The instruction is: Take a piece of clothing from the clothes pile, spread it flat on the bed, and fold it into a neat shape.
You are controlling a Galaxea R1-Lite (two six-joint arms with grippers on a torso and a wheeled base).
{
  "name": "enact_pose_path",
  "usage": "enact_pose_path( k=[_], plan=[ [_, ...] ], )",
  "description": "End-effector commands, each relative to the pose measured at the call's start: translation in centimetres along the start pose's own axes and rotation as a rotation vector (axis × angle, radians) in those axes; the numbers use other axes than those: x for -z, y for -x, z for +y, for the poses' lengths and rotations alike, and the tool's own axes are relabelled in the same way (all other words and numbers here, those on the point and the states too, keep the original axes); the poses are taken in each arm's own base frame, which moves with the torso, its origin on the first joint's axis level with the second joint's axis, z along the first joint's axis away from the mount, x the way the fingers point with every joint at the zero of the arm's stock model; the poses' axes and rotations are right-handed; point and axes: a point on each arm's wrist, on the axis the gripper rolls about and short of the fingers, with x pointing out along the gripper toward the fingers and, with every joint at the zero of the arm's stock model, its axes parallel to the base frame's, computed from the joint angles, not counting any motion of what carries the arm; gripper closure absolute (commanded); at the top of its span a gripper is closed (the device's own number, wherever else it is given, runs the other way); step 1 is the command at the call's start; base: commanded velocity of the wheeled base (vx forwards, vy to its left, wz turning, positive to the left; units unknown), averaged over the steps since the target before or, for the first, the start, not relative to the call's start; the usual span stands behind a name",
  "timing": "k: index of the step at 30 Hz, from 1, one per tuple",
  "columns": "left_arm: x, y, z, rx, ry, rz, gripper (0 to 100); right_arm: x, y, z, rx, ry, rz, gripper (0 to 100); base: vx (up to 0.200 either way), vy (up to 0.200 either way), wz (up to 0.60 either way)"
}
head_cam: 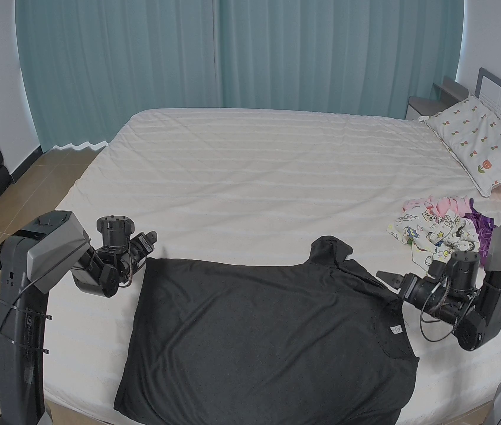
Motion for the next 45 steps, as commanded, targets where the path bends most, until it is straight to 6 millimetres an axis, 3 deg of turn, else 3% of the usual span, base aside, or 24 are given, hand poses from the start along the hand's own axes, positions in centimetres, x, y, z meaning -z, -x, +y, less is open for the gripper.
enact_pose_path(
  k=[1, 2, 4, 6, 11, 17, 25, 34, 40, 45],
  plan=[
    [-3.6, 4.9, -0.6, 0.016, 0.103, -0.011, 0, -1.5, -6.0, 1.2, 0.027, 0.016, -0.046, 0, 0.0, 0.0, 0.0],
    [-3.2, 6.0, -0.5, 0.014, 0.103, 0.014, 0, -1.7, -7.2, 1.4, 0.042, 0.016, -0.032, 0, 0.0, 0.0, 0.0],
    [-3.1, 6.2, -0.3, 0.01, 0.103, 0.021, 0, -1.8, -7.4, 1.5, 0.044, 0.016, -0.029, 0, 0.0, 0.0, 0.0],
    [-1.8, 8.3, 0.4, -0.023, 0.171, 0.08, 0, -2.7, -10.3, 2.5, 0.068, 0.028, -0.011, 0, 0.0, 0.0, 0.0],
    [0.3, 10.2, 1.0, -0.055, 0.241, 0.157, 0, -2.4, -13.3, 2.9, 0.159, 0.102, 0.002, 0, 0.0, 0.0, 0.0],
    [2.7, 12.3, 2.1, -0.02, 0.294, 0.178, 0, -0.1, -16.3, 1.6, 0.258, 0.311, 0.013, 0, 0.0, 0.0, 0.0],
    [3.7, 12.7, 2.7, -0.024, 0.292, 0.198, 0, 1.2, -17.1, 1.2, 0.265, 0.398, 0.038, 0, 0.0, 0.0, 0.0],
    [4.2, 12.8, 2.7, -0.029, 0.287, 0.213, 0, 1.1, -17.8, 0.9, 0.27, 0.445, 0.035, 0, 0.0, 0.0, 0.0],
    [4.4, 12.7, 2.9, -0.034, 0.284, 0.215, 0, 0.0, -18.4, 0.3, 0.326, 0.439, -0.018, 0, 0.0, 0.0, 0.0],
    [4.4, 12.7, 2.8, -0.034, 0.284, 0.215, 0, -2.5, -18.0, -1.5, 0.375, 0.411, -0.069, 0, 0.0, 0.0, 0.0]
  ],
)
